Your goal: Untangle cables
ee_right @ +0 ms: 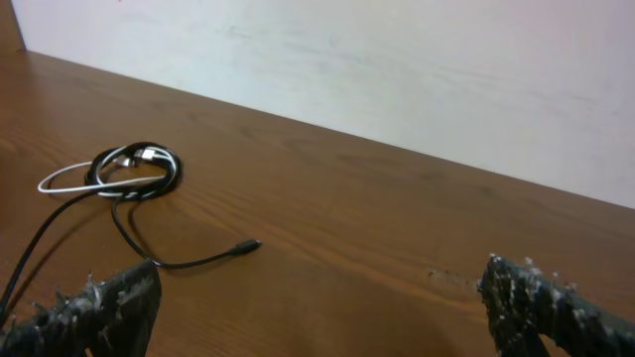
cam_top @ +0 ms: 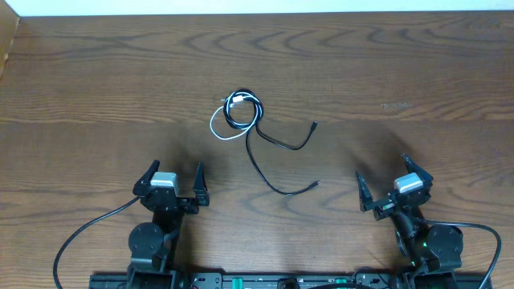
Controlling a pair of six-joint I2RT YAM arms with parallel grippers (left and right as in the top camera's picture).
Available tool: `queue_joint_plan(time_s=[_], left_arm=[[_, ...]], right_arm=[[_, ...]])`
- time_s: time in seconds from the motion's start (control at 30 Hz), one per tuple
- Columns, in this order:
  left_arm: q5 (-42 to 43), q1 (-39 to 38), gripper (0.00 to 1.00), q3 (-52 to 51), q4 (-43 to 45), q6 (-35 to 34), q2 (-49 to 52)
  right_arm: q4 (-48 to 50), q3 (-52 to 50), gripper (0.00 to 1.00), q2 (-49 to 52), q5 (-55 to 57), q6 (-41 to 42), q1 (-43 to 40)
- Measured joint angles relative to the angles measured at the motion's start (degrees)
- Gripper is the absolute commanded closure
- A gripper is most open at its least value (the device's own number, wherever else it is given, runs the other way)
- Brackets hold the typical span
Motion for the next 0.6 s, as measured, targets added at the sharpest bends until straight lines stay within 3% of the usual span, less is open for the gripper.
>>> queue_joint_plan(time_s=[0.33, 0.6], left_arm=[[0.02, 0.0, 0.02, 0.0, 0.07, 0.0, 0.0], [-1.36, 0.0, 0.02, -0.09, 5.14, -7.43, 0.0]], right_arm=[[0.0, 0.0, 0.01, 0.0, 0.02, -0.02, 0.0], [-0.02, 0.0, 0.01, 0.0, 0.02, 0.0, 0.0]])
